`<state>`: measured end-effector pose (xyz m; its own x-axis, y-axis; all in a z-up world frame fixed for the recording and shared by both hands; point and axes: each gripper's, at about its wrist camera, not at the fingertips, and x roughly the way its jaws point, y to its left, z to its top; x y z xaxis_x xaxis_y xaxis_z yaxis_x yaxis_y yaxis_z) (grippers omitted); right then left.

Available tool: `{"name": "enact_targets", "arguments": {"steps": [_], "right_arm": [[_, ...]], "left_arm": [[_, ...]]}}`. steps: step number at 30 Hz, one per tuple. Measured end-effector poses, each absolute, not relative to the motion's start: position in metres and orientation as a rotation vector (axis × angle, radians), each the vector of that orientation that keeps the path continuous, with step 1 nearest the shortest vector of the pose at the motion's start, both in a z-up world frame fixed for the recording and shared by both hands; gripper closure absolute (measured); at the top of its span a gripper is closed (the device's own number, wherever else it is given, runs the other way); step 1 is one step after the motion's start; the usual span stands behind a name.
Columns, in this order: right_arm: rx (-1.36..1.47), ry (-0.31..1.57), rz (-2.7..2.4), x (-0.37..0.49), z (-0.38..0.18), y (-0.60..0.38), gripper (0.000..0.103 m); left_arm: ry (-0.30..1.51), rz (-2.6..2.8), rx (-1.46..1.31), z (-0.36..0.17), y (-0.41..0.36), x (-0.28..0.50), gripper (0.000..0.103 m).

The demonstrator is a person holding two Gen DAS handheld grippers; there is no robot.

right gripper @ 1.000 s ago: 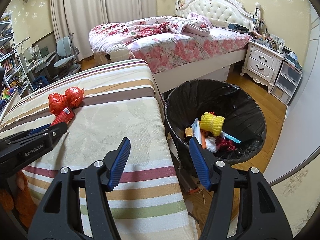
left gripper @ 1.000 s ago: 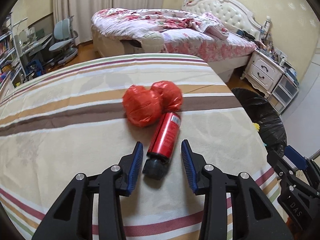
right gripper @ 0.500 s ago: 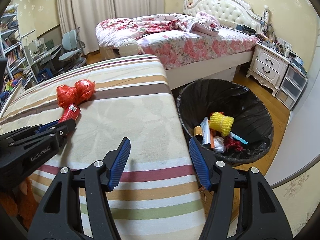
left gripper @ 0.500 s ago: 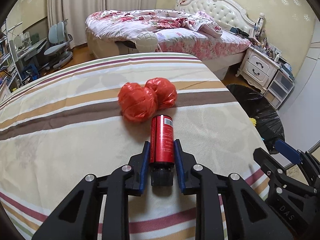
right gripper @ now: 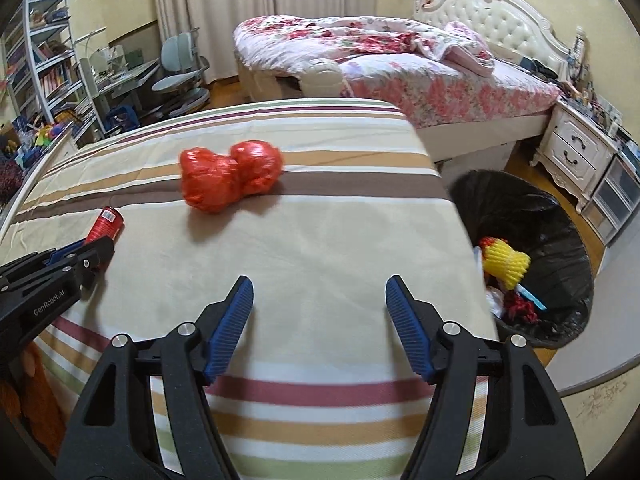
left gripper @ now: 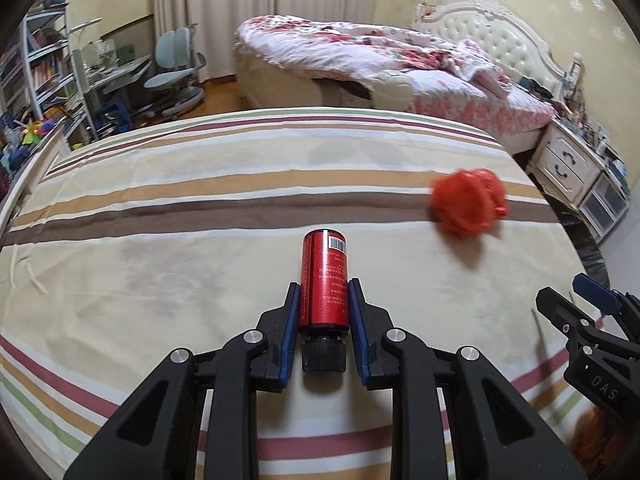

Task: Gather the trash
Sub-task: 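Grasp the red plastic bag with right tool while left tool holds cylinder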

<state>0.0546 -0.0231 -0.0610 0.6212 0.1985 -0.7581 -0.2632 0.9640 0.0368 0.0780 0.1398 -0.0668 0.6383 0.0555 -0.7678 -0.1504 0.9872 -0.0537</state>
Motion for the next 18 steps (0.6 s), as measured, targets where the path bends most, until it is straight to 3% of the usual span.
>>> {"name": "enact_targets", "arguments": {"steps": [18], "right_arm": [[-0.067, 0.891, 0.264, 0.123, -0.062, 0.044, 0.030]], "left_arm": [[0.863, 0.205, -0.169, -0.069, 0.194, 0.087, 0.078]]}}
